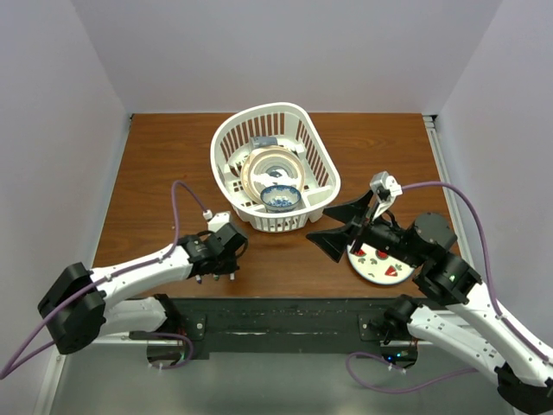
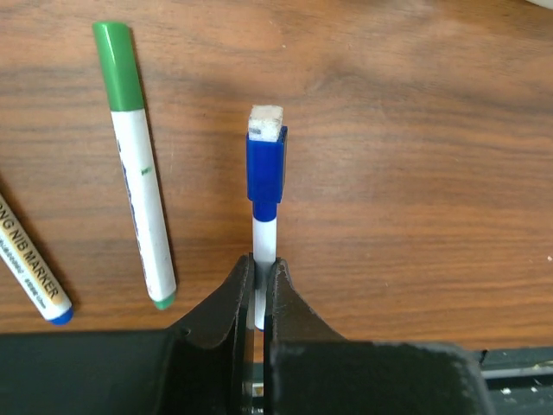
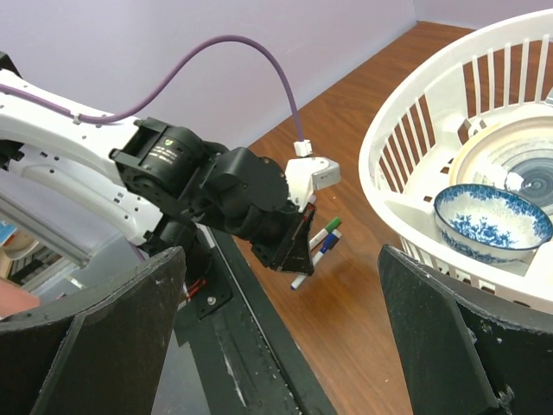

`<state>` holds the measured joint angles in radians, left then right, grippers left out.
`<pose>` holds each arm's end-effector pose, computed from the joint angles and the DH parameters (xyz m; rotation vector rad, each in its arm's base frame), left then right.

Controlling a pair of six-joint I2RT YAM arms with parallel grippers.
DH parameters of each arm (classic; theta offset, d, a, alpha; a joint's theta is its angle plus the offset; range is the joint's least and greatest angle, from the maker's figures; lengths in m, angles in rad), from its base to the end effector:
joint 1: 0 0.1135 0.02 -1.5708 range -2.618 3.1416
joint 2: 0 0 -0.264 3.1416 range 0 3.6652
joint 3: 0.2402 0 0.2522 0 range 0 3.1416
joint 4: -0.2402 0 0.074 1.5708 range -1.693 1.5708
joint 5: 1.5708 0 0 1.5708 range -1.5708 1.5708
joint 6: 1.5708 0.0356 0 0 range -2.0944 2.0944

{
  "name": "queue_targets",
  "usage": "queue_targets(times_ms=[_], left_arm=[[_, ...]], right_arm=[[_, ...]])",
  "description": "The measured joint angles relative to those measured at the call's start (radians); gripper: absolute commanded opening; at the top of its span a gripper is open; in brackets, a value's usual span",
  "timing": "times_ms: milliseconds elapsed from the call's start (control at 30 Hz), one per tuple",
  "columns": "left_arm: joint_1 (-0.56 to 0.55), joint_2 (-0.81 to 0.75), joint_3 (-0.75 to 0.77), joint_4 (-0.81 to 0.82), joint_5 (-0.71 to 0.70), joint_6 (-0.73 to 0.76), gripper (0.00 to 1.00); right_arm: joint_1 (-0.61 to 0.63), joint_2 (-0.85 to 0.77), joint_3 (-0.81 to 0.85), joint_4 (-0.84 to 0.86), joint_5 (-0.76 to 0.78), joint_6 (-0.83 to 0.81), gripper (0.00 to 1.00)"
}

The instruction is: Insert the pens into the pen caps

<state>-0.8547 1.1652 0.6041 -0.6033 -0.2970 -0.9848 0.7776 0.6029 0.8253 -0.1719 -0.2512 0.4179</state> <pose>0.1377 -0.1424 0.1773 -0.2544 2.6453 -0.1945 0.0911 0.1021 0.3812 -0.5018 1.5564 1.1287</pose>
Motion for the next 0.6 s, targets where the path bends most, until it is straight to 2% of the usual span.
queue_targets(times_ms=[100,133,233,500,533,600], left_arm=[[0.010,0.026,-0.002,0.016,0.005,0.009,0.09],[0.011,0.032,-0.004,0.018,0.005,0.010,0.18],[0.016,0.044,-0.013,0.018,0.006,0.022,0.31],[0.023,0.019,0.008,0.002,0.066,0.065,0.54],[0.023,0.001,0.021,-0.012,0.066,0.070,0.69],[0.023,-0.061,0.075,-0.048,0.065,0.098,0.83]], right_arm=[[0.000,0.003,0.000,0.000,0.001,-0.001,0.98],[0.000,0.005,0.002,0.000,0.001,-0.002,0.98],[0.000,0.006,0.005,-0.001,0.005,-0.006,0.98],[0.000,0.035,0.036,-0.023,0.019,-0.007,0.99],[0.000,0.039,0.043,-0.036,0.023,-0.007,0.99],[0.000,0.040,0.056,-0.061,0.027,-0.007,0.99]])
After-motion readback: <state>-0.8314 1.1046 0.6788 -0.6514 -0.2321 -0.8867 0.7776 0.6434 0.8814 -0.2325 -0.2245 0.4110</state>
